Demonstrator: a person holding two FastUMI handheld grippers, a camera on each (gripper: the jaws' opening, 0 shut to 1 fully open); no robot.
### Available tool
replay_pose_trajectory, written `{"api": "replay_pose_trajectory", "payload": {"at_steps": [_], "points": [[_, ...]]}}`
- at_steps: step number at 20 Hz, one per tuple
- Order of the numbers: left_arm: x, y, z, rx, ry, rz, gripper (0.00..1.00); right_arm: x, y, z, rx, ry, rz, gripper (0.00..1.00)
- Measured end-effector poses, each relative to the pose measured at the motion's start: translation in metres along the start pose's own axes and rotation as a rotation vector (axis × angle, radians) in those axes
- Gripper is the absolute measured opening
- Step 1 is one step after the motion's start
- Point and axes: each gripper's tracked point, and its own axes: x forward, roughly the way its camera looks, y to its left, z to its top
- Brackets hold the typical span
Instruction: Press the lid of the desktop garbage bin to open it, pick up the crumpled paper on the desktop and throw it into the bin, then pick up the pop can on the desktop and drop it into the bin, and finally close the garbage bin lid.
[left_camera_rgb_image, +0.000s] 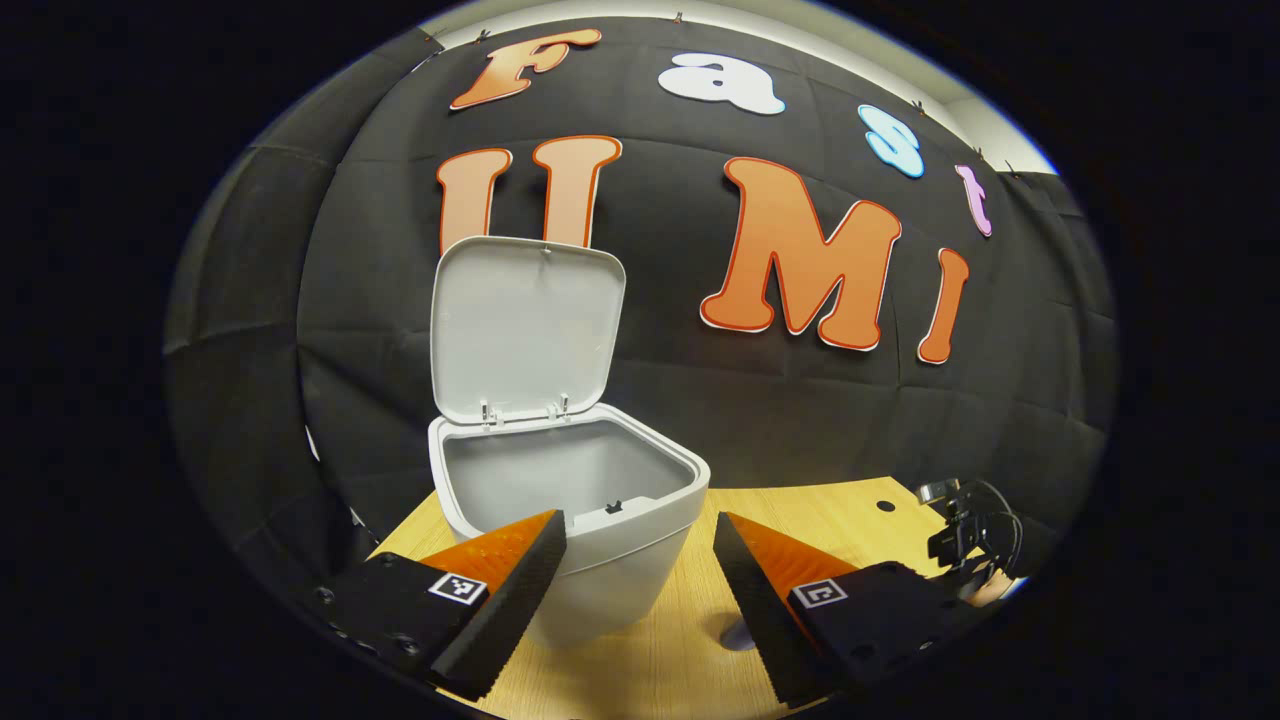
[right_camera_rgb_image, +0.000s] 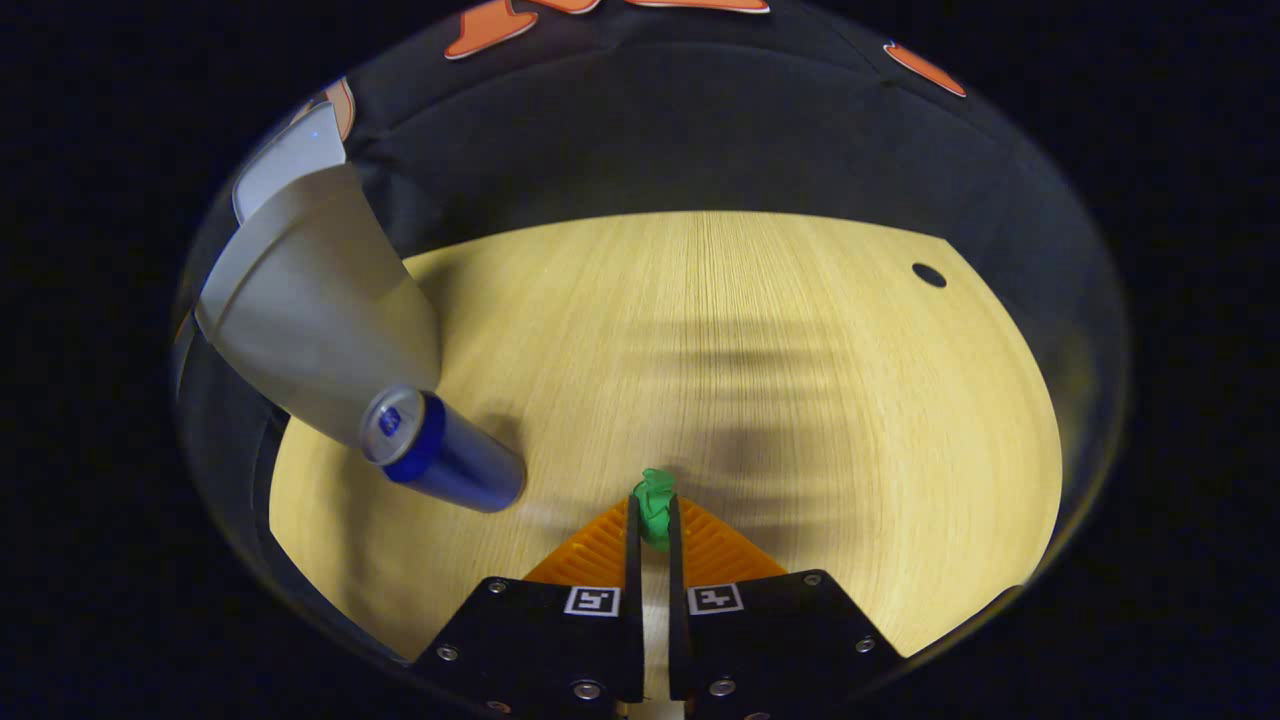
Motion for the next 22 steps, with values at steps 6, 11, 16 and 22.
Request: {"api": "replay_pose_trajectory", "payload": {"at_steps": [6,11,16,22], "points": [[-0.017,-0.008,0.009,-0.002,-0.03,-0.007,0.95,-0.057,0.019,0.099,-0.06,-0.226,0.046,0.1],[-0.039,-0.003,0.018,-0.001,-0.058,0.008,0.95,-0.118,0.06,0.18,-0.092,-0.421,0.131,0.1],[-0.058,0.009,0.023,-0.017,-0.082,0.034,0.95,-0.17,0.131,0.249,-0.165,-0.561,0.262,0.1],[-0.076,0.02,0.028,-0.024,-0.109,0.048,0.95,-0.167,0.239,0.279,-0.302,-0.581,0.391,0.1]]}}
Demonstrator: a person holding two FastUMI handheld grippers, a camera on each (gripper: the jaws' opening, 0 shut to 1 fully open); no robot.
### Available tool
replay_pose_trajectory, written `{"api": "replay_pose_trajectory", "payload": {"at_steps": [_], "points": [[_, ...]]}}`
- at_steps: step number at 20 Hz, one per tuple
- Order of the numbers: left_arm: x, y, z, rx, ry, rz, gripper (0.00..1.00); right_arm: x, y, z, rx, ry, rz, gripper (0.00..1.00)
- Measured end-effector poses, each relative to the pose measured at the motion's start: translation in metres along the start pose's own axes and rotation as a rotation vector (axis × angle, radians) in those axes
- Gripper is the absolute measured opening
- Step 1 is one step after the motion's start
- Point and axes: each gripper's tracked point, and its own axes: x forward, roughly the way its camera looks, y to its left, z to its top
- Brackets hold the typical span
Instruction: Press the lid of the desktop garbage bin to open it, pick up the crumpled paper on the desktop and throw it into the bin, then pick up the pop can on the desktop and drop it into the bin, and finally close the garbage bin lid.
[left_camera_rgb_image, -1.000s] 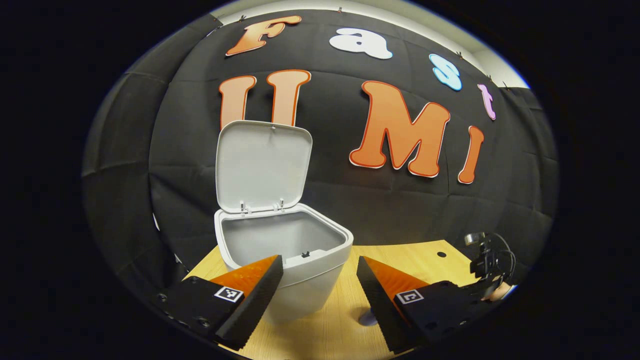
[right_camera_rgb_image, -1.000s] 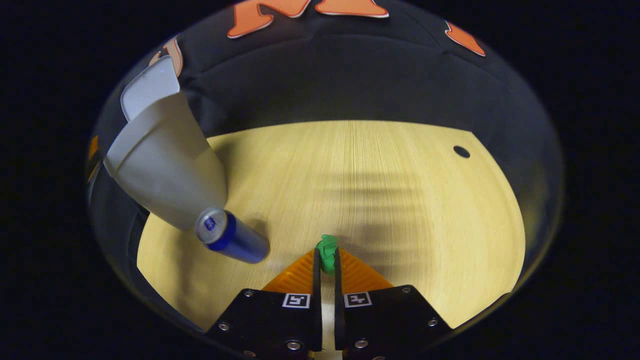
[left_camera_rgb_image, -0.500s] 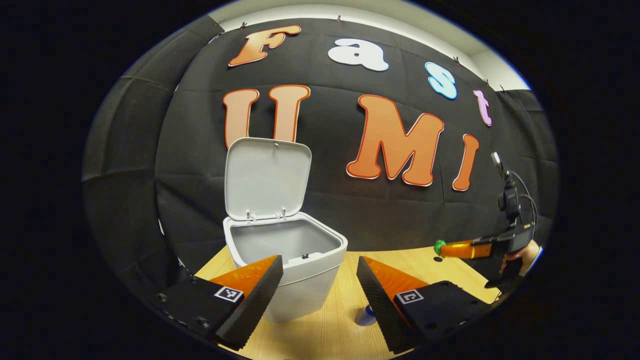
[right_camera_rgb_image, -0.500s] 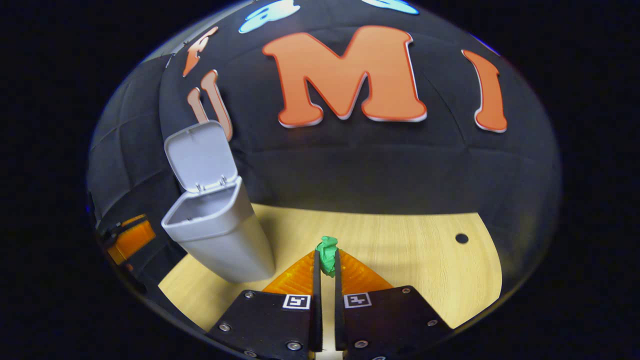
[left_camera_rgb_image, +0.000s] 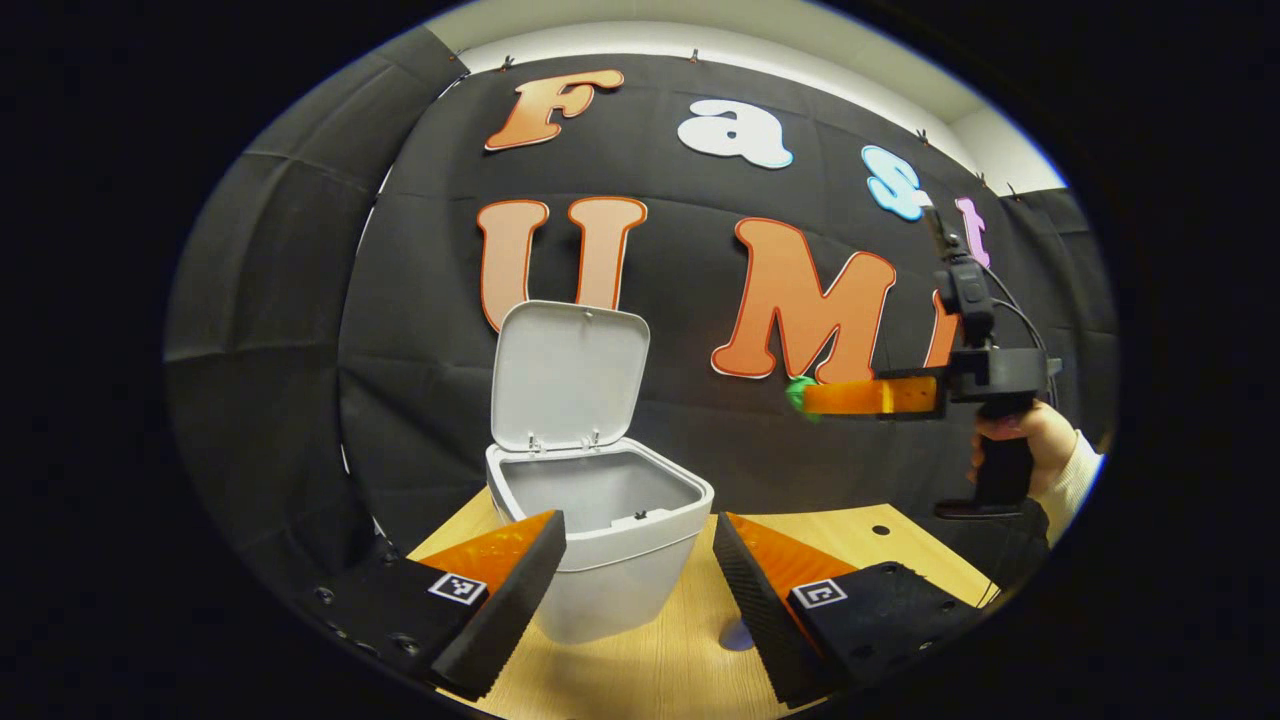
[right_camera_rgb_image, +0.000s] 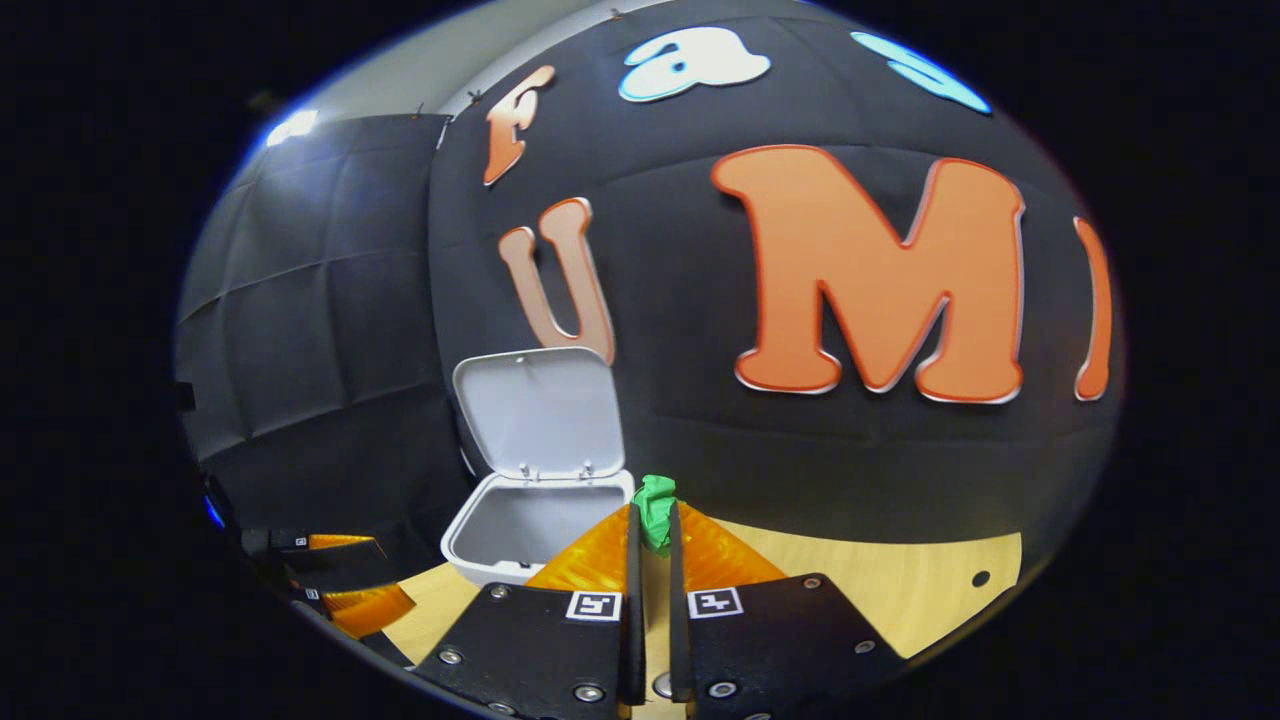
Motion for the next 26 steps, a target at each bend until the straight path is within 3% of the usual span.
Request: {"api": "replay_pose_trajectory", "payload": {"at_steps": [7,11,13,14,18,21,26], "points": [[-0.019,0.034,-0.005,-0.019,0.001,0.06,0.95,0.071,0.064,-0.033,-0.095,0.152,0.109,0.09],[-0.028,0.055,-0.01,-0.032,0.005,0.093,0.95,0.086,0.064,-0.047,-0.129,0.216,0.124,0.13],[-0.028,0.063,-0.011,-0.037,0.007,0.107,0.95,0.082,0.059,-0.036,-0.142,0.211,0.13,0.22],[-0.028,0.066,-0.009,-0.039,0.004,0.11,0.94,0.081,0.054,-0.032,-0.134,0.215,0.138,0.43],[-0.03,0.068,-0.009,-0.03,0.001,0.108,0.94,0.079,0.041,-0.036,-0.07,0.223,0.134,0.95],[-0.025,0.063,-0.01,-0.022,0.006,0.097,0.95,0.079,0.037,-0.033,-0.031,0.199,0.116,0.95],[-0.015,0.042,-0.01,-0.004,0.013,0.055,0.95,0.04,-0.009,-0.01,0.017,0.121,0.043,0.95]]}}
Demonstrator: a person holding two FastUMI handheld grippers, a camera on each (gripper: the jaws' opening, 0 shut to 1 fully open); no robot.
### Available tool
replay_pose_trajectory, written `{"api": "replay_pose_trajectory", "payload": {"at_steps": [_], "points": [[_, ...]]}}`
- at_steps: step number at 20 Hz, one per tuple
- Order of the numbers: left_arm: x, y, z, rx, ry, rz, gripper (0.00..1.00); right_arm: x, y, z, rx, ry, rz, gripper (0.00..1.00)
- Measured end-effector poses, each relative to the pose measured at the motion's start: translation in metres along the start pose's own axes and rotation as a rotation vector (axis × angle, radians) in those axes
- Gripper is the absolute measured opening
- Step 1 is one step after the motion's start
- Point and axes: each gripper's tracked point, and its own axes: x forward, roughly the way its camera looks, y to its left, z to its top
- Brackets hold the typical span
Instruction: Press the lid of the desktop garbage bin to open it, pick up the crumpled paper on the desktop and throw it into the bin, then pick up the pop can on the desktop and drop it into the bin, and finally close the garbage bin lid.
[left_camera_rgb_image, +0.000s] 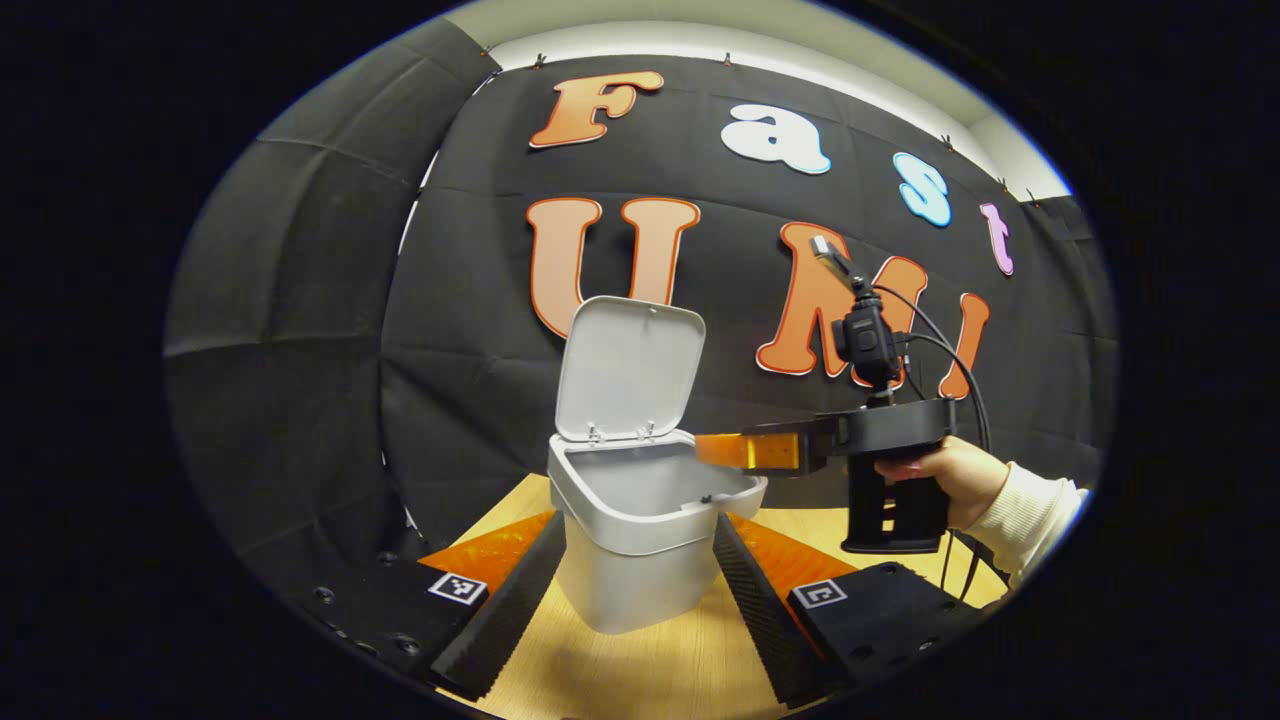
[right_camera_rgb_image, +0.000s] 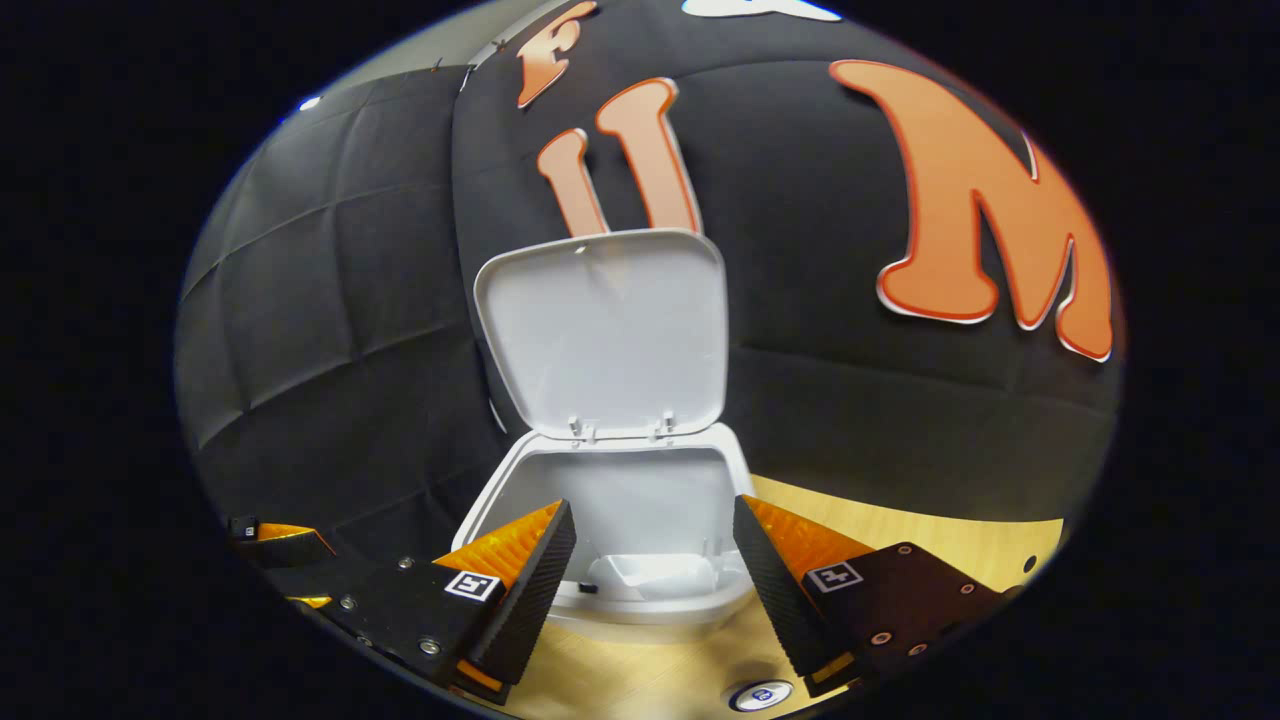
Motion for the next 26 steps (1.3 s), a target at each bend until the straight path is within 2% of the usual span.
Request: {"api": "replay_pose_trajectory", "payload": {"at_steps": [5,6,7,12,17,21,26], "points": [[0.012,-0.037,0.0,0.016,0.004,-0.059,0.95,-0.063,-0.07,0.014,0.071,-0.092,-0.12,0.95],[0.015,-0.045,-0.003,0.017,0.009,-0.072,0.95,-0.079,-0.086,0.016,0.083,-0.114,-0.154,1.0],[0.017,-0.053,-0.005,0.019,0.015,-0.083,0.95,-0.094,-0.1,0.016,0.094,-0.131,-0.182,0.95],[0.031,-0.098,-0.028,0.051,0.038,-0.155,0.95,-0.157,-0.163,-0.004,0.13,-0.16,-0.324,0.95],[0.044,-0.142,-0.076,0.099,0.059,-0.22,0.95,-0.206,-0.197,-0.028,0.196,-0.193,-0.376,0.95],[0.053,-0.197,-0.117,0.055,0.113,-0.356,0.95,-0.238,-0.222,-0.05,0.209,-0.192,-0.445,0.95],[0.067,-0.225,-0.193,0.022,0.278,-0.367,0.95,-0.265,-0.243,-0.078,0.209,-0.15,-0.496,0.95]]}}
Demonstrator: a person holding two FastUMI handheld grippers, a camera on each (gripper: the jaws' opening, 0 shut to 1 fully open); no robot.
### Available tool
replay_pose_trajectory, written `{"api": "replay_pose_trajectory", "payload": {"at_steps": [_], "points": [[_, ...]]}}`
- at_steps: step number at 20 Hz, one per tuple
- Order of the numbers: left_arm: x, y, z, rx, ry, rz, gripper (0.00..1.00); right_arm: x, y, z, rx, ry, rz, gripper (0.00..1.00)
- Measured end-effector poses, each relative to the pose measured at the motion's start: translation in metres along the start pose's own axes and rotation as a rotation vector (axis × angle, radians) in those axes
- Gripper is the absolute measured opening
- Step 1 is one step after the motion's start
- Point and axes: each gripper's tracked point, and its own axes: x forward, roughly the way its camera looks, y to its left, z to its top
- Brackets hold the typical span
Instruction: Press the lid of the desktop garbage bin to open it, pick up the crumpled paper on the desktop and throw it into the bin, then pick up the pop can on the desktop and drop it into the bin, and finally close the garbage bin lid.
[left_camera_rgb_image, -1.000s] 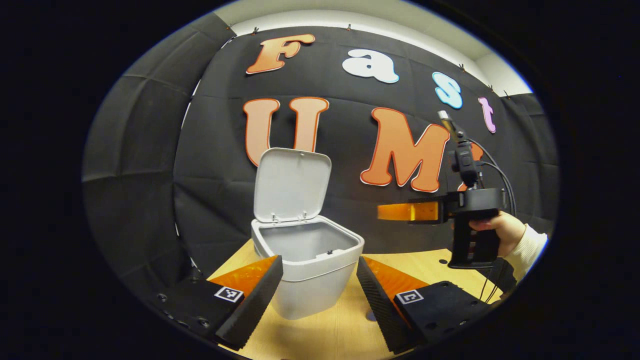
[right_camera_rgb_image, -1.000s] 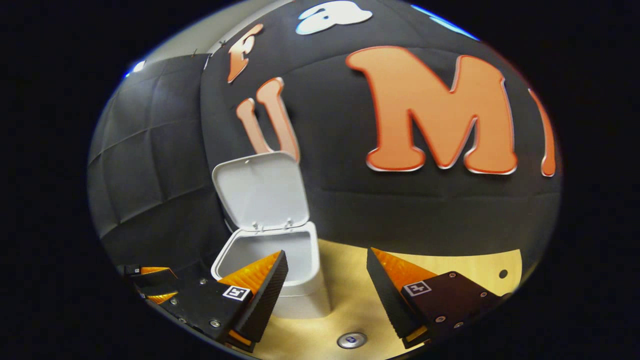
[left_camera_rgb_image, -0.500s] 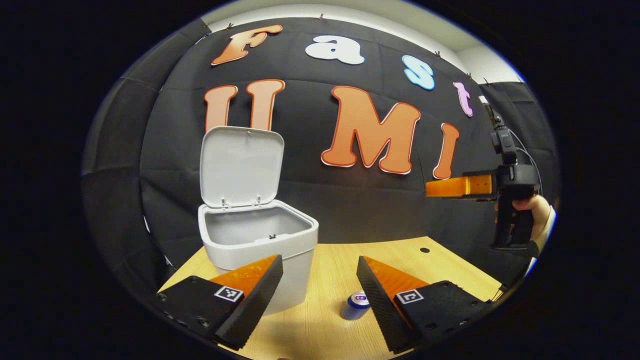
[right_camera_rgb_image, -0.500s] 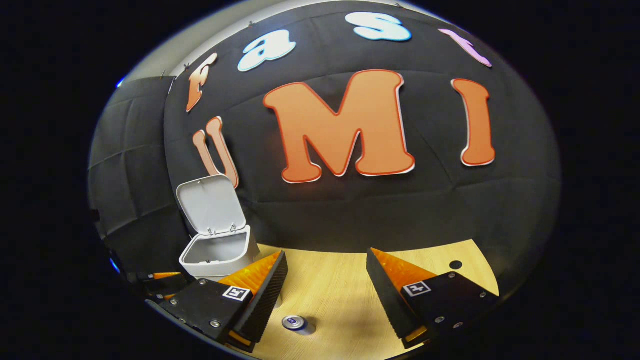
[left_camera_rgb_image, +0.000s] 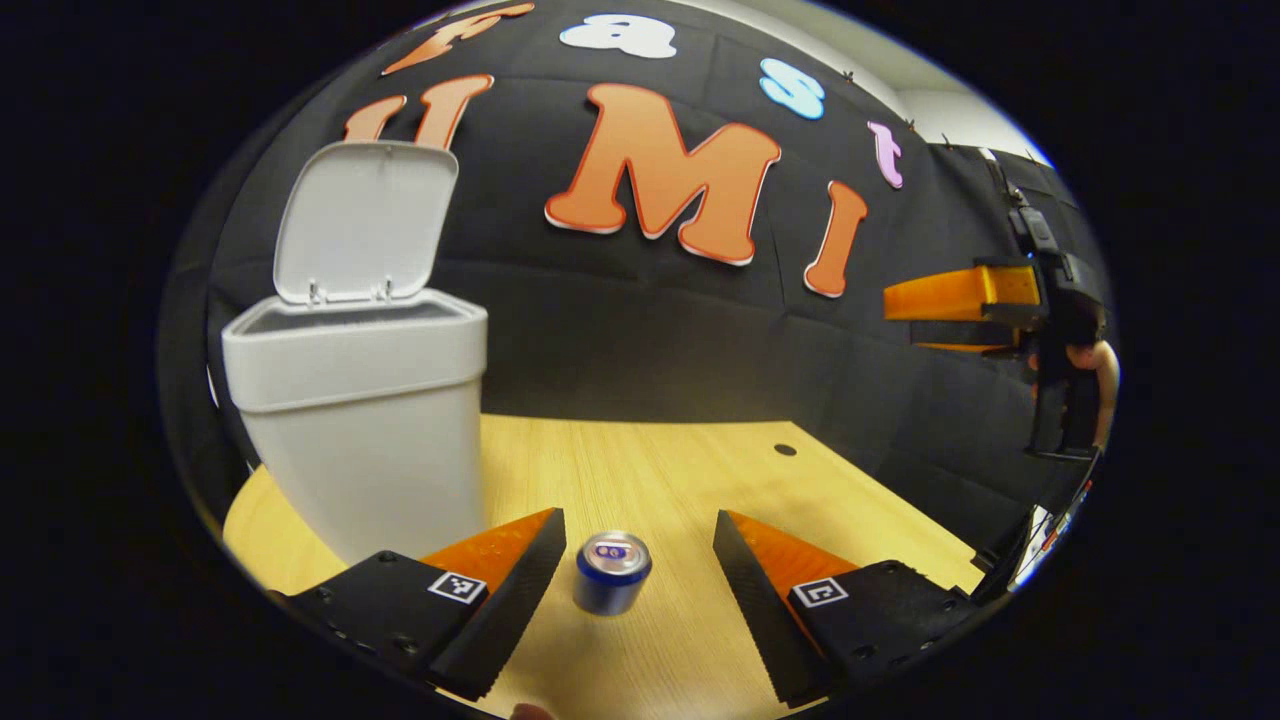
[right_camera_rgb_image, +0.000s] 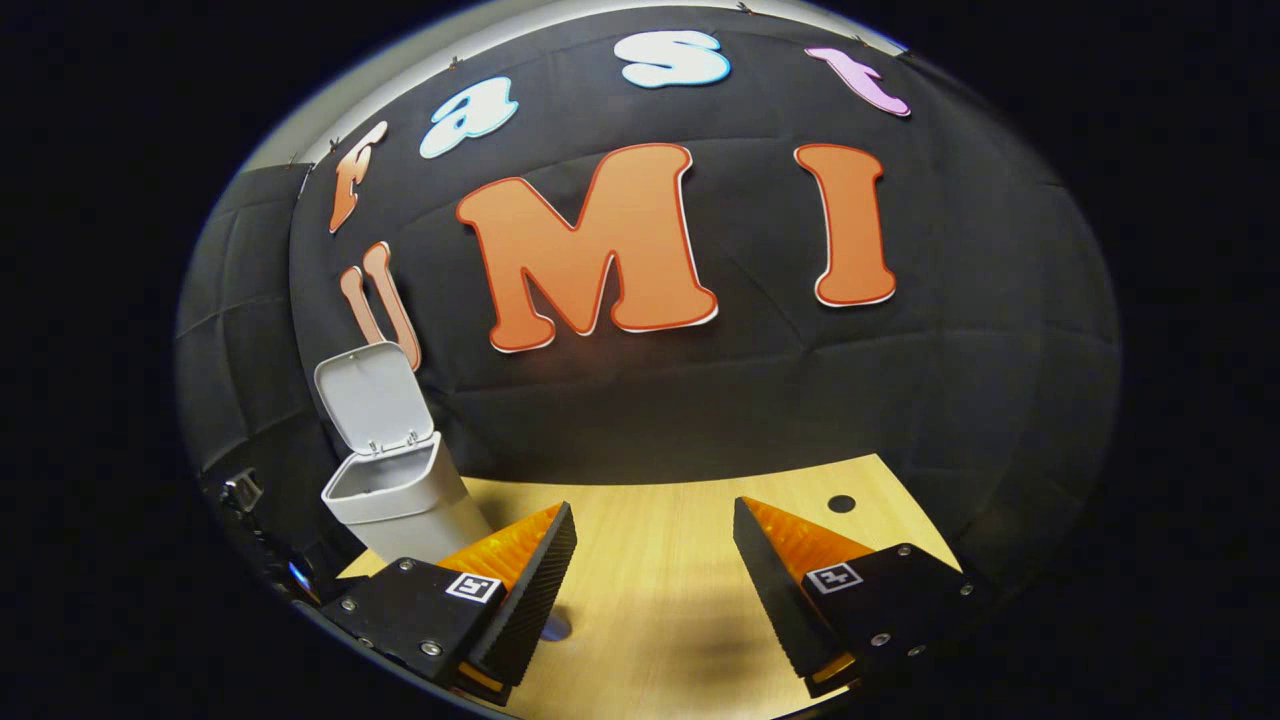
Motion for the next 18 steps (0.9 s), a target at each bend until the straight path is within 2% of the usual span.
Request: {"api": "replay_pose_trajectory", "payload": {"at_steps": [3,5,8,18], "points": [[0.02,0.0,-0.042,-0.049,0.13,0.008,0.95,-0.004,-0.017,-0.011,0.01,0.021,-0.022,0.95],[0.033,0.005,-0.061,-0.045,0.208,0.037,0.97,-0.004,-0.024,-0.016,0.017,0.037,-0.028,0.95],[0.052,0.015,-0.073,-0.004,0.245,0.058,0.98,-0.001,-0.031,-0.021,0.016,0.051,-0.04,0.95],[0.091,0.027,-0.112,0.002,0.355,0.083,0.98,0.011,-0.046,-0.038,0.021,0.099,-0.054,0.95]]}}
